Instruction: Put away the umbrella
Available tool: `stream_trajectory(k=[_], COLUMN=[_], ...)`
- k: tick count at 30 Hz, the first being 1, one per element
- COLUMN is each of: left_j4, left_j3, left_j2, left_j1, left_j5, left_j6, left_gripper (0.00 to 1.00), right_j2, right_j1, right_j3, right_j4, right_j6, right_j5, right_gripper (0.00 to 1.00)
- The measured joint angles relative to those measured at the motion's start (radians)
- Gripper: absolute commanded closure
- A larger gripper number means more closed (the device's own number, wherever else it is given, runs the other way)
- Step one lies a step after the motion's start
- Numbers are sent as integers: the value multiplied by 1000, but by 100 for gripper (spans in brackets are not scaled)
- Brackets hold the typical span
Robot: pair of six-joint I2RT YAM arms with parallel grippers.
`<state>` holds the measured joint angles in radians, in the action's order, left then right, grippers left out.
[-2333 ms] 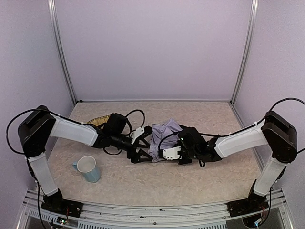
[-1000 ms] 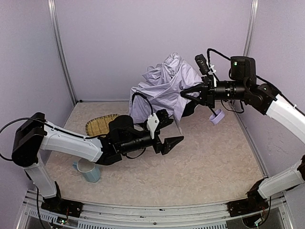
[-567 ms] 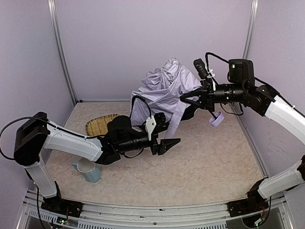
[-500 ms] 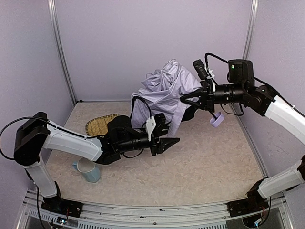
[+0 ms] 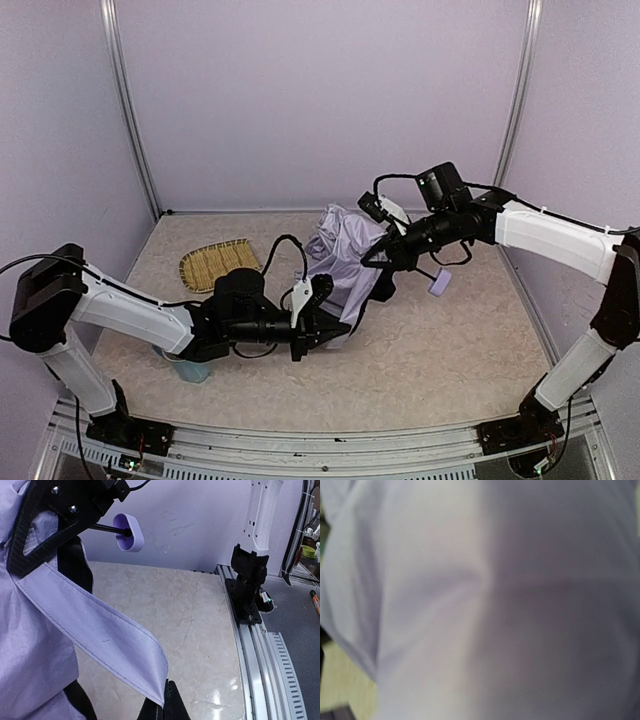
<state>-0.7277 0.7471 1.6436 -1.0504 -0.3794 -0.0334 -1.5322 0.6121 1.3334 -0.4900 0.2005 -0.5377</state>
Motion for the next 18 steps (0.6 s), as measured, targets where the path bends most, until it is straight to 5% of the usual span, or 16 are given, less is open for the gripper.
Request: stream_trajectory(k=[6,9,18], left_j4=[33,56,125], left_j3=[-99,-124,-193], left_j2=[-2,-2,-96], left_j1=[16,45,61], left_j5=[8,-5,-25], left_j6=[46,64,69], left_gripper=[100,100,100], right_j2=[-147,-255,-314], right_j1=[-11,-33,-61], right_j3=[-66,-76,-209], right_j4=[4,32,166], right_j6=[24,43,56], right_j5=[-61,-100,-182], right_gripper=[47,2,0])
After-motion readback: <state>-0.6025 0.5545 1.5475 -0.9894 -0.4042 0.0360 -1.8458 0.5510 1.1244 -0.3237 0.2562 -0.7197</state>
